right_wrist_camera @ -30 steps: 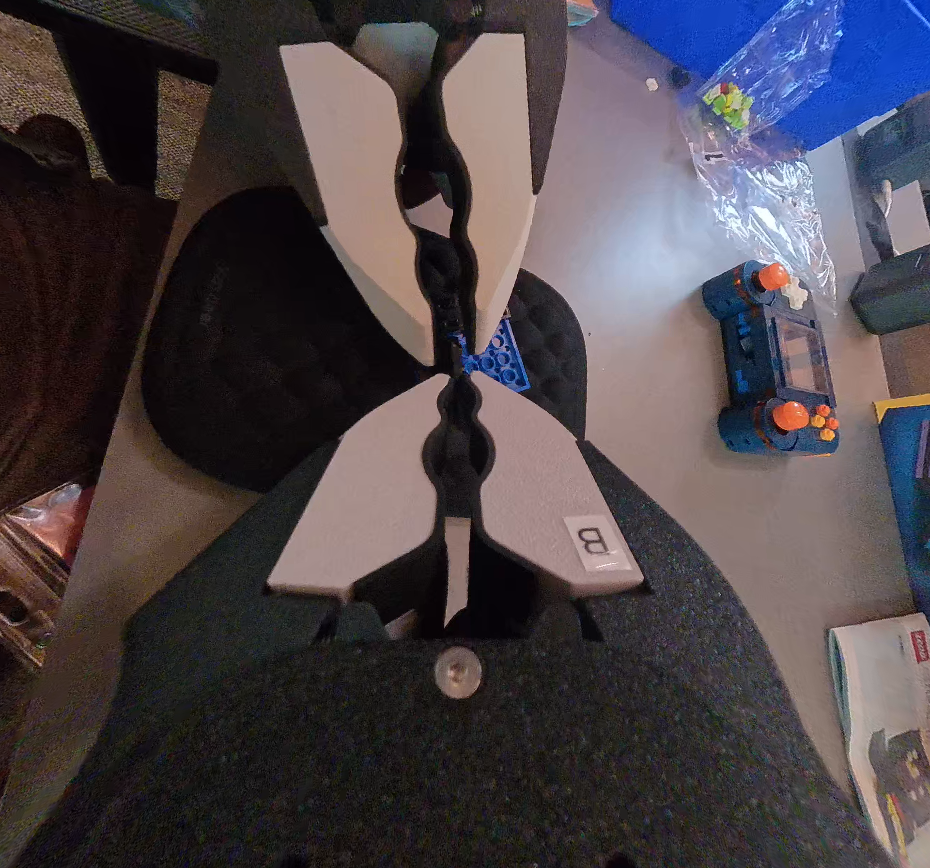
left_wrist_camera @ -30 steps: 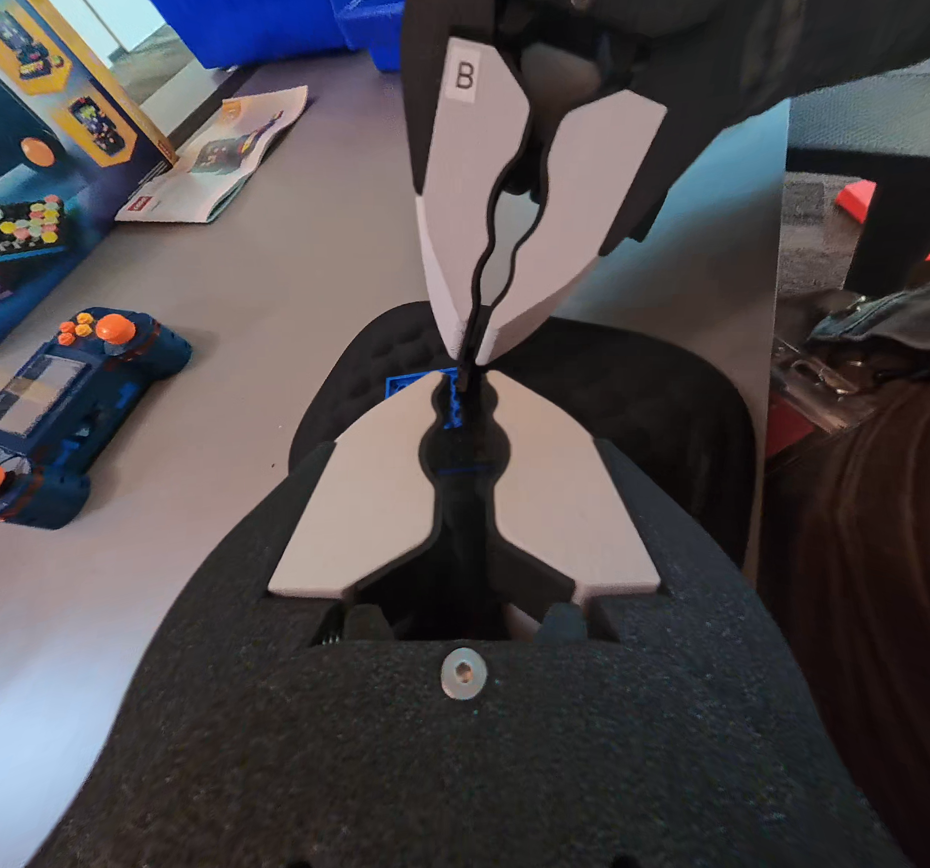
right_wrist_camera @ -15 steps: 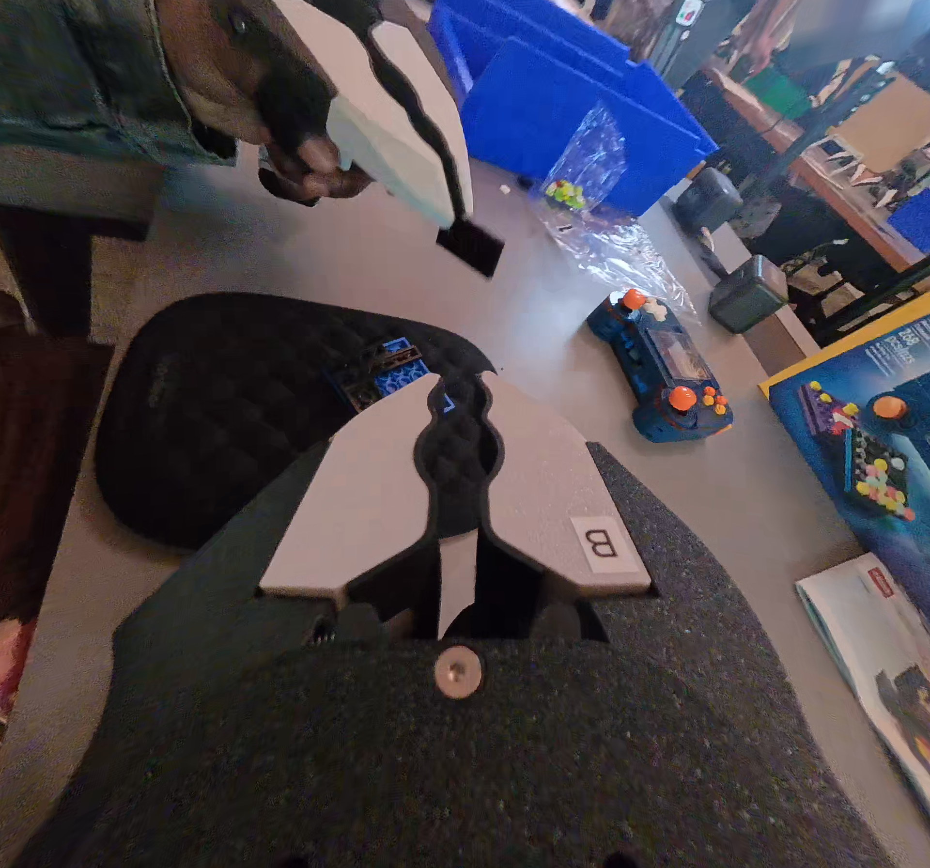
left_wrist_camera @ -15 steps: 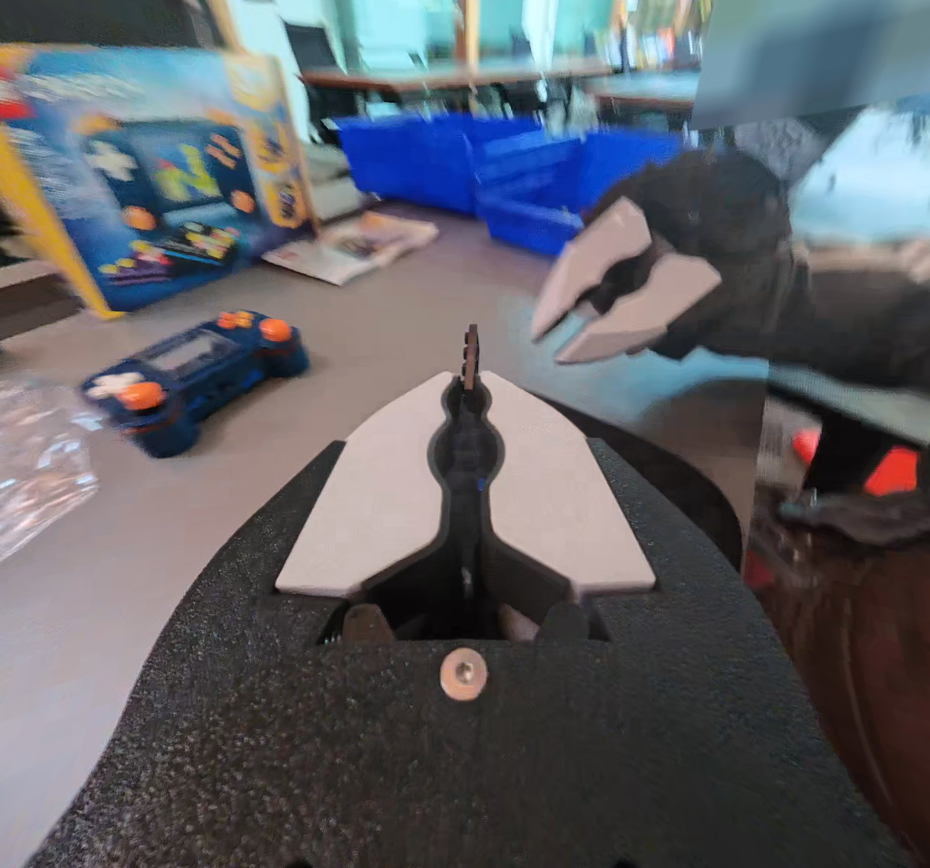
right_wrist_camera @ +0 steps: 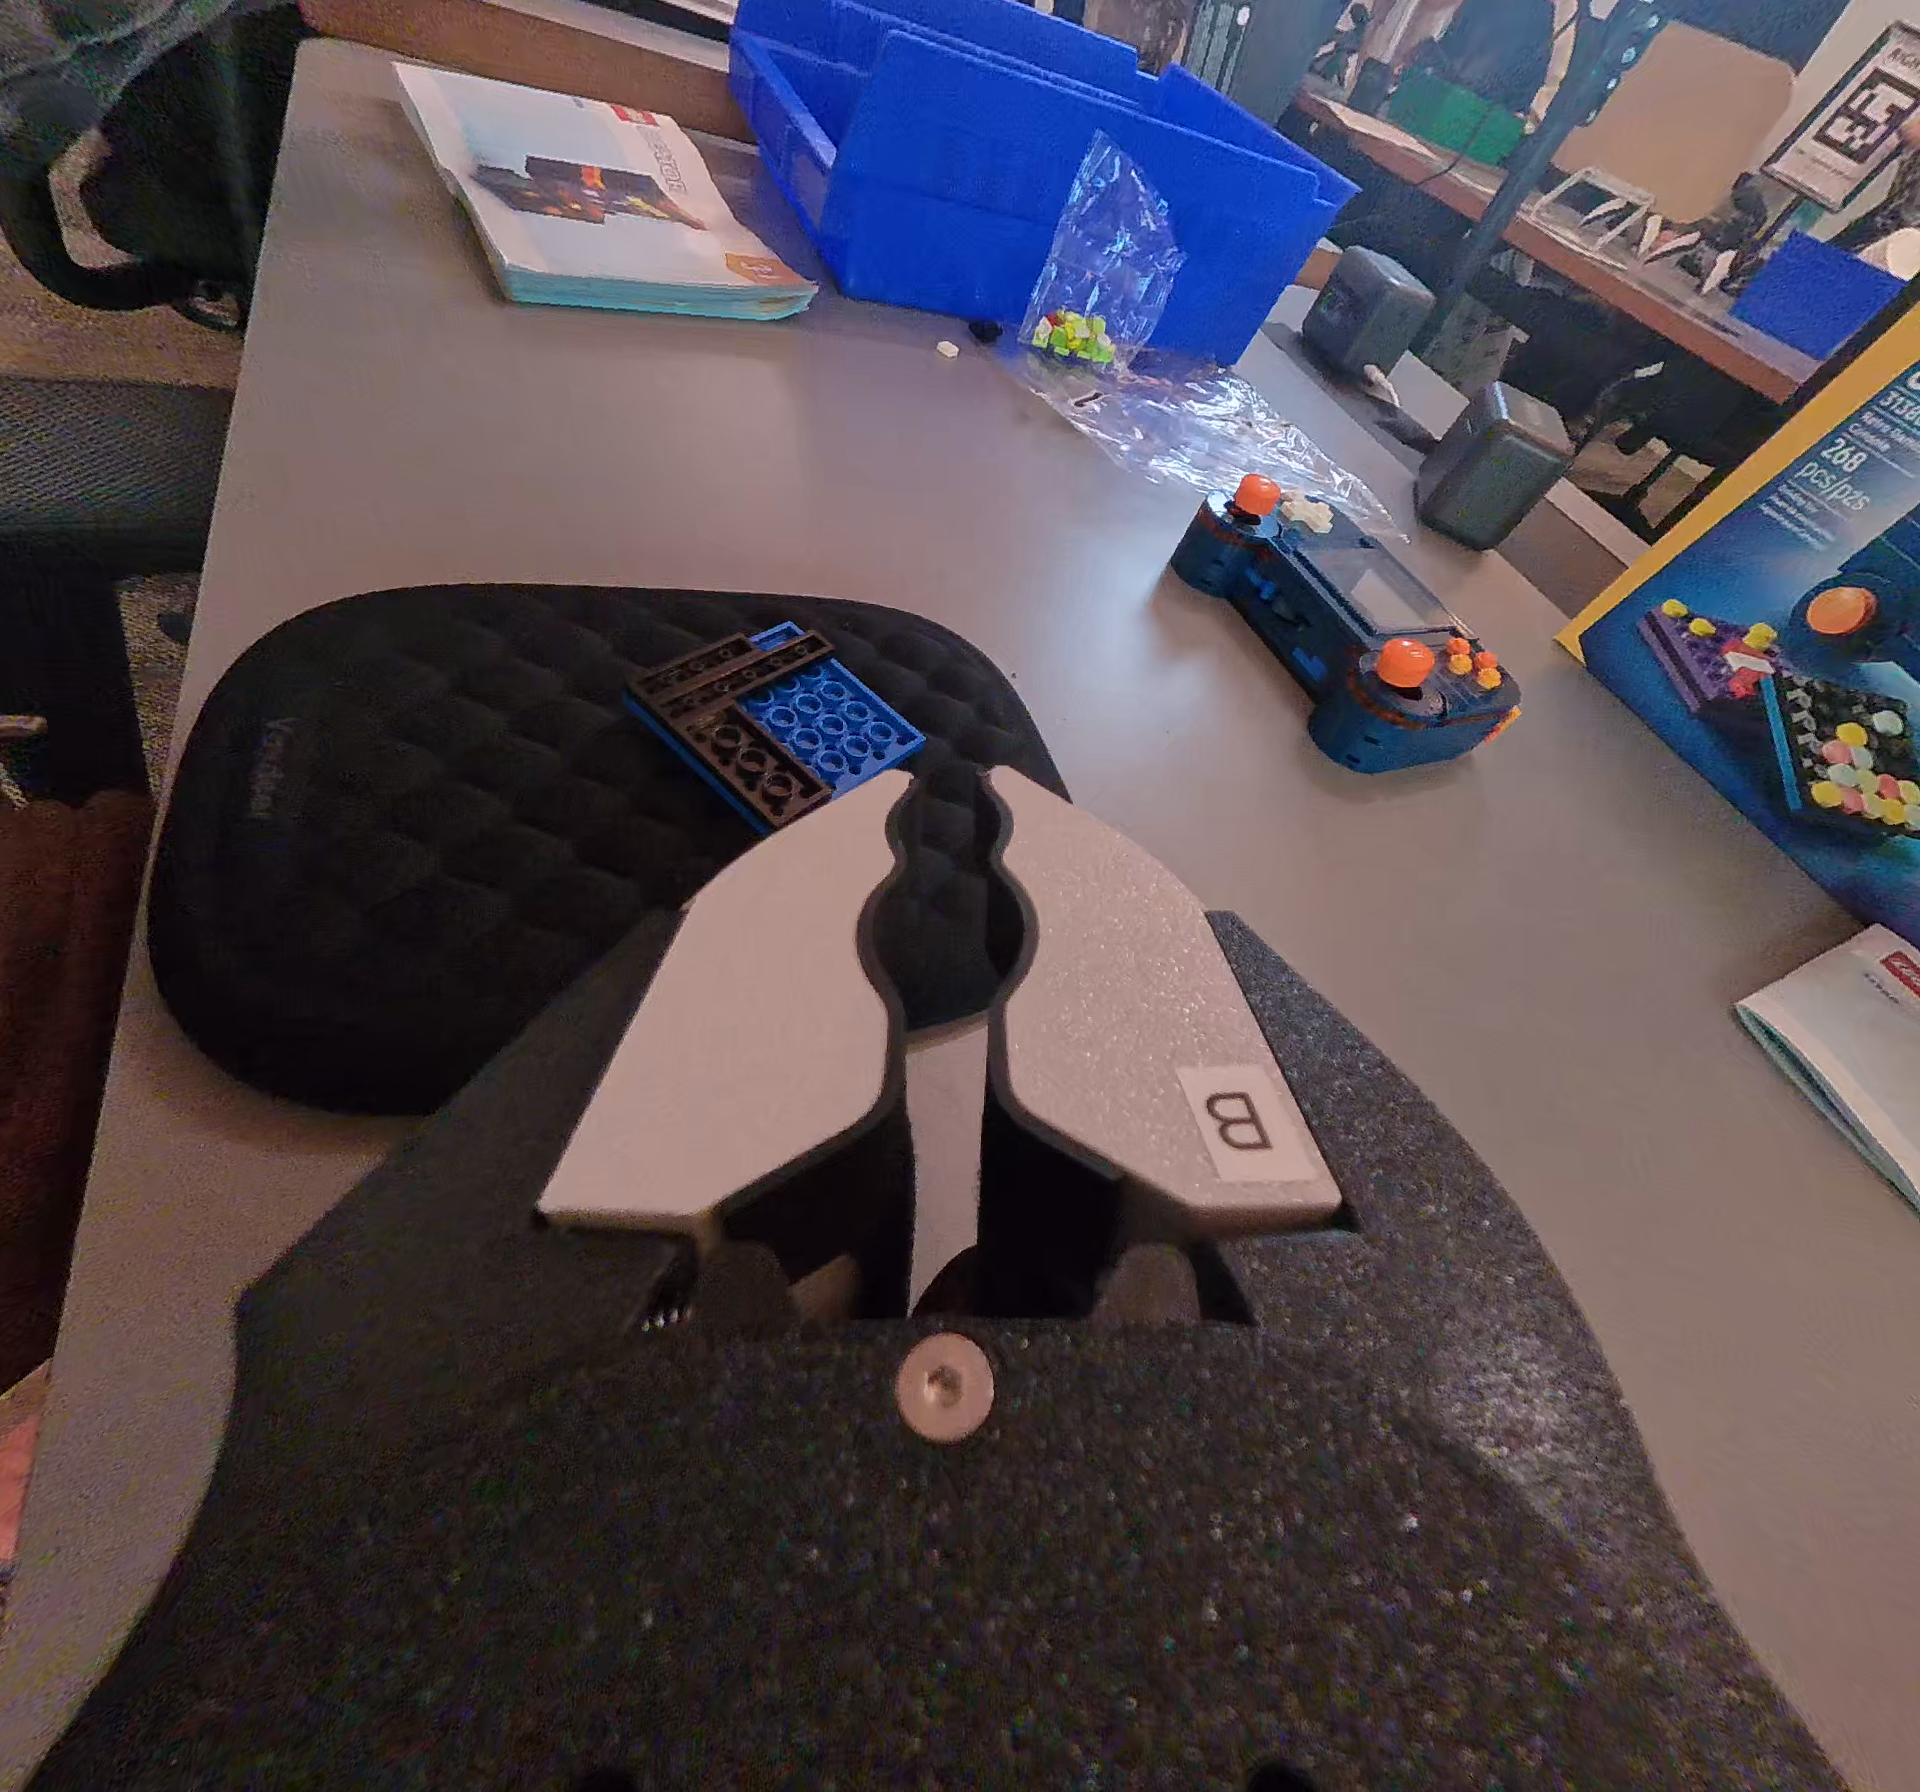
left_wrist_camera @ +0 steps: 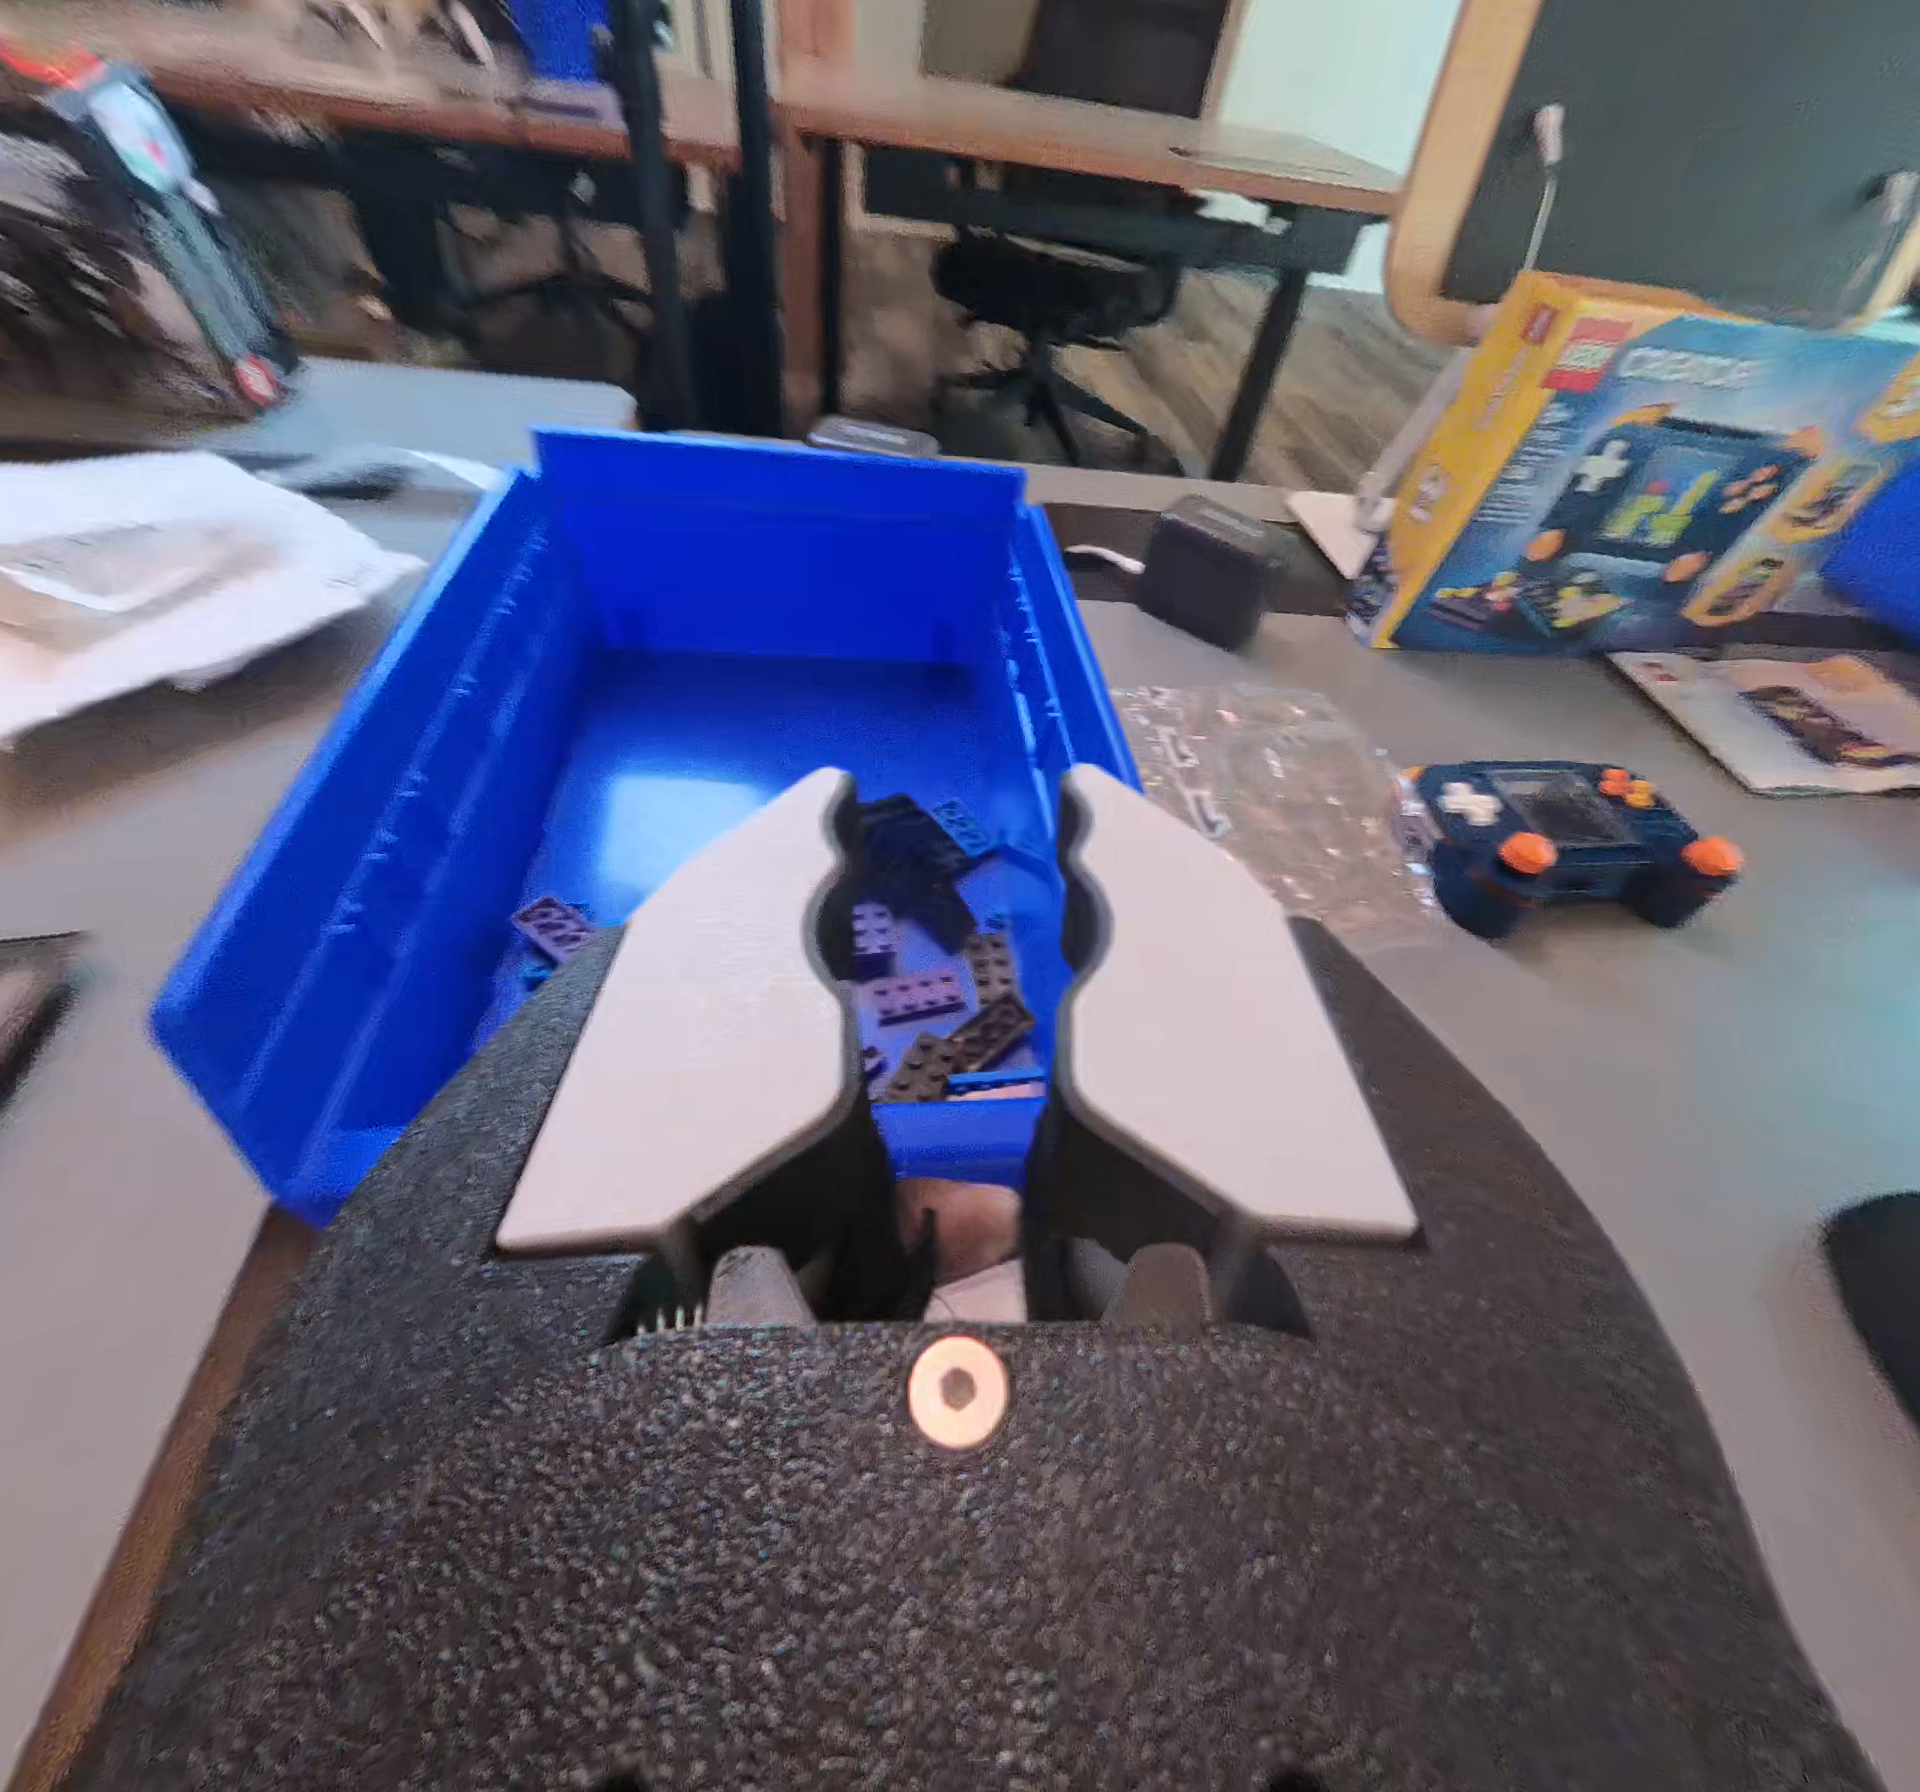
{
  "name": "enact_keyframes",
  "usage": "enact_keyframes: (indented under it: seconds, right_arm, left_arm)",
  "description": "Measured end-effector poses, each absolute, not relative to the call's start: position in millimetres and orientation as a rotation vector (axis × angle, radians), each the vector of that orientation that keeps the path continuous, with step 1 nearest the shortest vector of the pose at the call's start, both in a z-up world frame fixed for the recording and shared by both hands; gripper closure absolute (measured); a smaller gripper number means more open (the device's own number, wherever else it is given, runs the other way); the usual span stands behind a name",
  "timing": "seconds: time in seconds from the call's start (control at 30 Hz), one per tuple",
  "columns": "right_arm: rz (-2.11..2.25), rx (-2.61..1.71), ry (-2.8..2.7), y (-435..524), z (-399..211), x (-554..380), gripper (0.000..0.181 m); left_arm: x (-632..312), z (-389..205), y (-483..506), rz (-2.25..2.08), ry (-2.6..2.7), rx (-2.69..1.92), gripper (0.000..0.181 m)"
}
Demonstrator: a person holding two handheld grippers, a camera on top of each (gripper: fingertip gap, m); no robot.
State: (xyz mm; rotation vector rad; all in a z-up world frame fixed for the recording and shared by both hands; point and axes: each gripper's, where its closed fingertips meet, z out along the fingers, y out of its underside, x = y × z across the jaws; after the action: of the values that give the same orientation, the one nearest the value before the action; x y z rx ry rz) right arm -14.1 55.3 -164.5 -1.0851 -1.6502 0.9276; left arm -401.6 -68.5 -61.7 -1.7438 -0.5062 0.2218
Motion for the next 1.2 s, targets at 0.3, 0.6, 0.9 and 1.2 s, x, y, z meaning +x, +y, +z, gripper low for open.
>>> enact_keyframes:
  seconds: [0.3,0.6,0.9,1.2]
  right_arm:
    - [1.067,-1.095,-1.851,34,-179,-11,0.155]
    - [0.941,-0.962,-2.369,8,-179,-14,0.153]
    - [0.512,-0.807,-2.771,13,-201,-25,0.165]
    - [0.244,-0.711,-2.816,16,-208,-25,0.166]
  left_arm:
    - [-288,-53,-35,0.230,0.000,-1.750,0.146]
    - [-49,-161,8,-0.251,0.647,-1.968,0.174]
    - [-34,-195,8,-0.295,0.620,-2.100,0.179]
    - [-33,-201,9,-0.249,0.570,-2.102,0.181]
